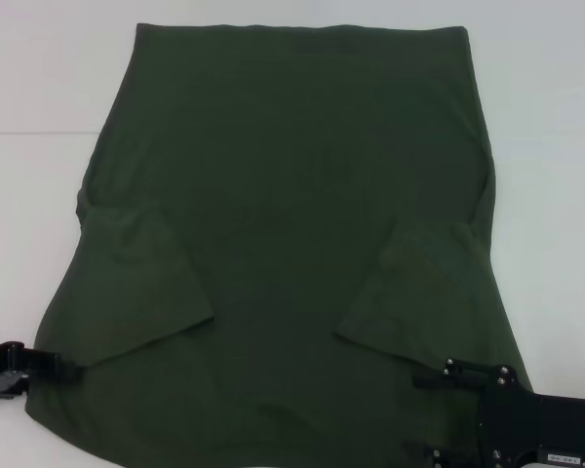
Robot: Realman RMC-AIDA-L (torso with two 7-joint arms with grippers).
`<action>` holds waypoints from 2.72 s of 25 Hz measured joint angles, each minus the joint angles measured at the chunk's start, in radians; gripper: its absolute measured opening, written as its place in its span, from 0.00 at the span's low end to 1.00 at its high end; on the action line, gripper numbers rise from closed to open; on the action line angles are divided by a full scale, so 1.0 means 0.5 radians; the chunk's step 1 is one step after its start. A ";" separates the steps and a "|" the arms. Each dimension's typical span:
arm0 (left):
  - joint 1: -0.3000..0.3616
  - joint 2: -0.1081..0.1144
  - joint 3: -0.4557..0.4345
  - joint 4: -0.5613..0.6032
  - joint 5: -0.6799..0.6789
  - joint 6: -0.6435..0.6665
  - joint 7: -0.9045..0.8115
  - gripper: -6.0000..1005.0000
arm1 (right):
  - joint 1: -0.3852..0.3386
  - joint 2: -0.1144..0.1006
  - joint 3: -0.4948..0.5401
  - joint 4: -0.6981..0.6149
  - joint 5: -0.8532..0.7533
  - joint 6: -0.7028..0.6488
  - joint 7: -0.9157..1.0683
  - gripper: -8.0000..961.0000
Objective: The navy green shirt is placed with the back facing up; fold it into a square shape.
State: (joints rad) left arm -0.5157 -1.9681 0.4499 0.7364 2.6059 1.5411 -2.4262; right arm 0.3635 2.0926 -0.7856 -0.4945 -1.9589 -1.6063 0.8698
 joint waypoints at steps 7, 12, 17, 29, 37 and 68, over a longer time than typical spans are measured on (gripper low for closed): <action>-0.010 0.002 0.001 -0.007 0.003 -0.004 0.005 0.38 | 0.000 -0.001 0.008 -0.002 0.000 -0.006 0.014 0.82; -0.012 0.006 0.002 -0.007 0.003 0.008 0.010 0.20 | 0.000 -0.003 0.027 0.001 0.014 -0.014 0.058 0.82; 0.002 0.014 0.002 -0.006 -0.005 0.015 0.014 0.04 | 0.000 -0.009 0.144 -0.024 0.020 -0.108 0.258 0.82; 0.005 0.025 -0.001 0.003 -0.016 0.096 0.081 0.04 | 0.033 -0.435 0.451 -0.404 -0.130 -0.441 2.596 0.81; 0.007 0.038 -0.007 0.004 -0.013 0.109 0.110 0.04 | 0.210 -0.552 0.479 -0.463 -0.667 -0.547 3.315 0.81; 0.013 0.025 -0.025 -0.007 -0.021 0.103 0.136 0.04 | 0.499 -0.281 0.124 -0.490 -1.253 -0.164 3.400 0.81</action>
State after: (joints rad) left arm -0.5091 -1.9557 0.4373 0.7331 2.5954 1.5925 -2.3583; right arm 0.6130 1.9520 -0.7237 -0.7393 -2.5854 -1.6884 2.5700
